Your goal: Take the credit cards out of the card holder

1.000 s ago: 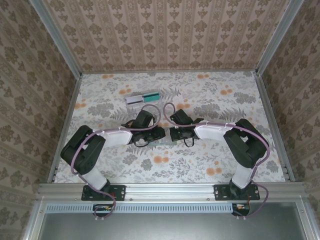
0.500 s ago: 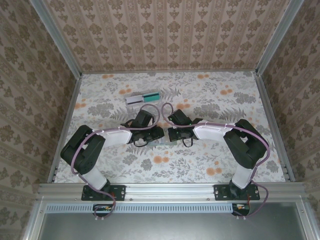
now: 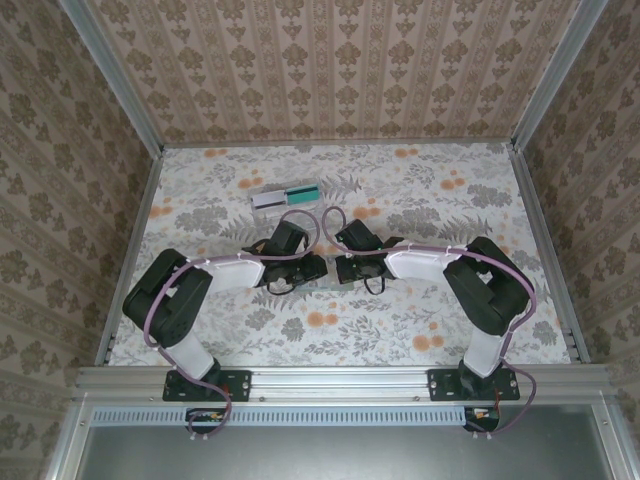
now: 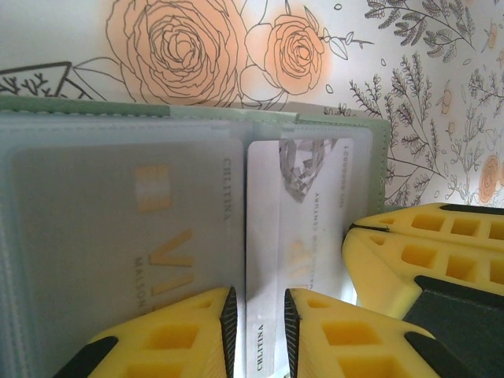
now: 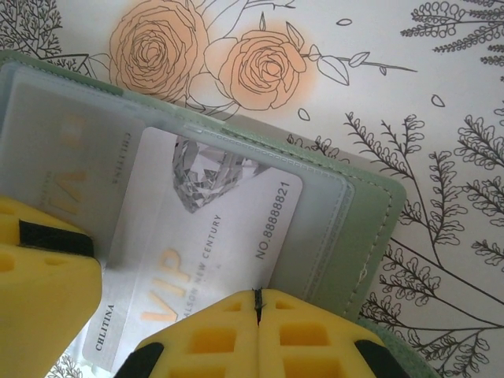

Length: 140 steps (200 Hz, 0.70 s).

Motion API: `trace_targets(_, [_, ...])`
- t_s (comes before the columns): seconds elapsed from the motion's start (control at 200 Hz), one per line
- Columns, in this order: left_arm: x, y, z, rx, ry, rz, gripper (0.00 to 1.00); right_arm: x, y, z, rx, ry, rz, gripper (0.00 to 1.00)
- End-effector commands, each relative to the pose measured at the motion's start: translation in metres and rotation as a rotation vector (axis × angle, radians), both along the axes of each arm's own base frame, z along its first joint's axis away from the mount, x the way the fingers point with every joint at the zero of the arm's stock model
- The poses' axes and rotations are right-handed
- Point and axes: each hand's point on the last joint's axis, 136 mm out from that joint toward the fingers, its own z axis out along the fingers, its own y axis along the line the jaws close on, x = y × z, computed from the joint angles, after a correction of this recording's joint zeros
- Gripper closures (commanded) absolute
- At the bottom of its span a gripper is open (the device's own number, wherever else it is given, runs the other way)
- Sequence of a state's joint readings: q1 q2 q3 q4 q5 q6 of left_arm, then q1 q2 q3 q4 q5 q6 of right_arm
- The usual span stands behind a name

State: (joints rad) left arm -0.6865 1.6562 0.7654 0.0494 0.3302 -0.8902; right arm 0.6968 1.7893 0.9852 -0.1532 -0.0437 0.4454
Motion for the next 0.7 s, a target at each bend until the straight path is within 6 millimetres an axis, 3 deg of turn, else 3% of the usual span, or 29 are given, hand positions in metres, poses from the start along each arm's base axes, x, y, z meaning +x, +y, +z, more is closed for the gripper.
trace_targets(0.0, [-0.0083, 0.0045, -0.0133, 0.026, 0.042, -0.016, 0.74, -0.0091, 0.0039, -0.0141, 0.003, 0.056, 0.013, 0.95])
trace_targets(0.345, [-0.0077, 0.0016, -0.0082, 0.011, 0.037, -0.024, 0.75, -0.0107, 0.0074, -0.0133, 0.006, 0.054, 0.015, 0.95])
trace_targets(0.695, [-0.0074, 0.0053, -0.0054, 0.013, 0.033, -0.016, 0.92, -0.0098, 0.0036, -0.015, -0.013, 0.048, 0.006, 0.95])
